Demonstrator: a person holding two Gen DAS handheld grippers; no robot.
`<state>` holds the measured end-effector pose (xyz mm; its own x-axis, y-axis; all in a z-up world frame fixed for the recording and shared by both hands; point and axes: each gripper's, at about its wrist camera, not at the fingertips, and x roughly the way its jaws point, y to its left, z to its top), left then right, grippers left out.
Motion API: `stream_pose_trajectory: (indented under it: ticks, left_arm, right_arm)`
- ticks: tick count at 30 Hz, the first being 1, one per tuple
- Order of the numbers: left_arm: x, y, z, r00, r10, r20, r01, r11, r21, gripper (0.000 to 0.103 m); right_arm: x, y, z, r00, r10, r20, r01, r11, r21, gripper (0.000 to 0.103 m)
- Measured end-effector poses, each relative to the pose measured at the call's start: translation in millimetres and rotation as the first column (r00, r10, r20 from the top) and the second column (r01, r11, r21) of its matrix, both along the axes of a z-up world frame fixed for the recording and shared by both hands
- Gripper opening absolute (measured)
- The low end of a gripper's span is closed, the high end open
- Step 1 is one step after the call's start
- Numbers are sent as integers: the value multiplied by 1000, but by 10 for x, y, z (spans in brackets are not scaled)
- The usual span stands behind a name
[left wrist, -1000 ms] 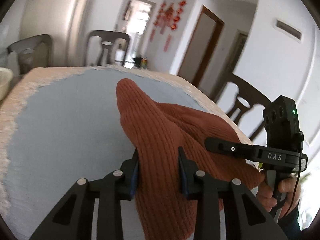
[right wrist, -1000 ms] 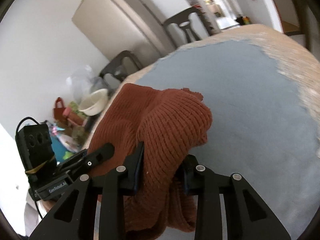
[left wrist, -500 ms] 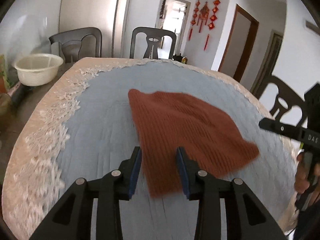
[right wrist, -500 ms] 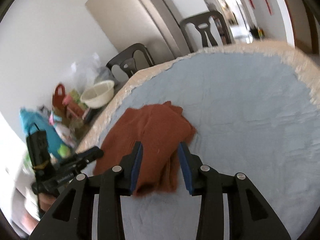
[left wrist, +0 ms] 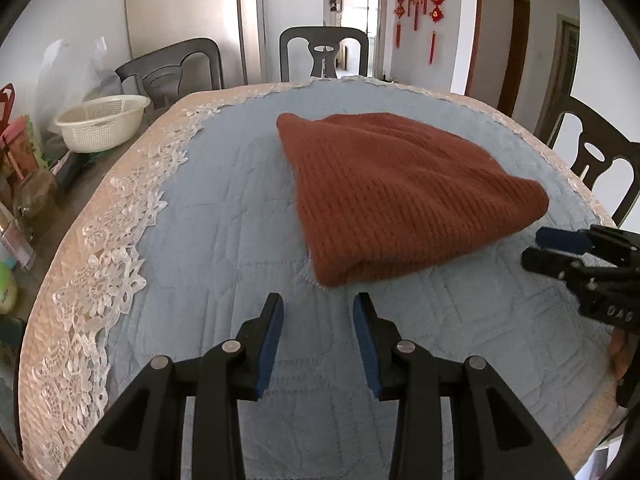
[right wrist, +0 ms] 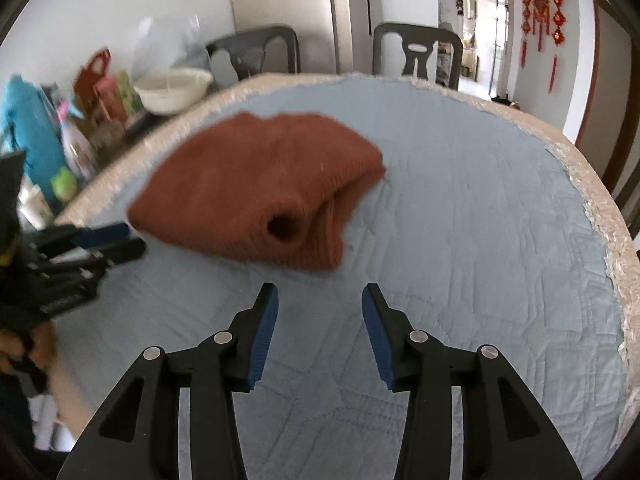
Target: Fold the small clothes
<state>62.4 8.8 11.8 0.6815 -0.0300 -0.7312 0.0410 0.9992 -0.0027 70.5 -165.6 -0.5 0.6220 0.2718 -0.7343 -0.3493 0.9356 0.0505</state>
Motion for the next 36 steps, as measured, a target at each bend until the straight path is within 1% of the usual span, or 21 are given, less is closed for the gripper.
stream_pose_trajectory:
  ticks: [1,3,15,27,36]
  left_arm:
    - [1,3,-5,1000,4,-1,-4,1000,2,42]
    - [-2,12,-10,1000,9,-1,-9,1000,4,44]
    - [-53,-44,-34,999,32,-7,-32,999,30,52]
    - [-51,-33,-41,999,34,-8,-34,999,30,54]
    - [-58,-19,-48,999,42,-9,-41,999,33,58]
  right_arm:
    - [-3,8,-5,1000,1,0,-1,1000,-9,46]
    - [-6,30,-18,1000,10,-6,-10,1000,-26,50]
    - [2,69,-29,1000,10,-16,-11,999,-32,51]
    - [8,86,-35,1000,10,-17,-10,999,-31,51]
    - [10,83,-36,1000,10,-18,-10,1000,-29,51]
